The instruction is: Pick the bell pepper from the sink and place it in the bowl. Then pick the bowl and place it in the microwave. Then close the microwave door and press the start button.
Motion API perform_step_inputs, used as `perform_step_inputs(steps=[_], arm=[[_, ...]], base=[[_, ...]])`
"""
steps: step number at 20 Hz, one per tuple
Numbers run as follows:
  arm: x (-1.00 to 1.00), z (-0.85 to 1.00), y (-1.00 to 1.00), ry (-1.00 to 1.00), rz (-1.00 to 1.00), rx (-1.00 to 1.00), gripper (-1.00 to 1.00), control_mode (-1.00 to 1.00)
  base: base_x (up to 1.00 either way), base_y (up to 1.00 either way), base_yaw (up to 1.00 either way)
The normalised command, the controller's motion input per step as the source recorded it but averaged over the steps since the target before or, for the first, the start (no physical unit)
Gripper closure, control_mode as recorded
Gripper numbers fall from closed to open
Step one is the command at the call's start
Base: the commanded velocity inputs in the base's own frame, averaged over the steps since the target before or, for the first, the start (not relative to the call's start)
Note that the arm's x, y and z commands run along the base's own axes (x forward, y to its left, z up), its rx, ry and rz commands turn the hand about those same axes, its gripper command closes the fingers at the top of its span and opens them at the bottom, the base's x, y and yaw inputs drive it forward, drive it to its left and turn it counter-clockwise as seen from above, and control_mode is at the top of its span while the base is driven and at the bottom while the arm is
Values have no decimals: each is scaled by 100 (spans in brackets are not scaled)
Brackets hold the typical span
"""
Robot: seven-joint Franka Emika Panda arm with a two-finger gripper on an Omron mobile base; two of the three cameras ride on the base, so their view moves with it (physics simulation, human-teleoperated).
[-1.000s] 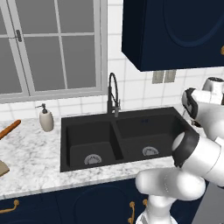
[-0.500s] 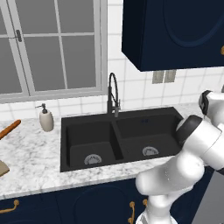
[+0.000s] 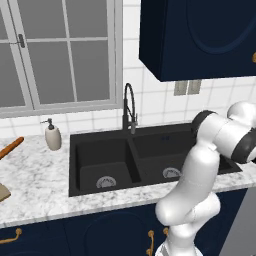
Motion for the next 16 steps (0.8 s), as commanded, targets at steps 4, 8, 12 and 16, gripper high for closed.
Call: perform_step_inputs(steps=[4,8,12,16], arm=[[41,-12,-56,1,0,1,100,-100],[35,-37,-51,1,0,2,100,-100],[1,-10,-15,0,0,4,-100,-100],[13,-2,0,0,0,2,-100,-100]], base=[[0,0,0],[0,0,0],[0,0,0],[0,0,0]])
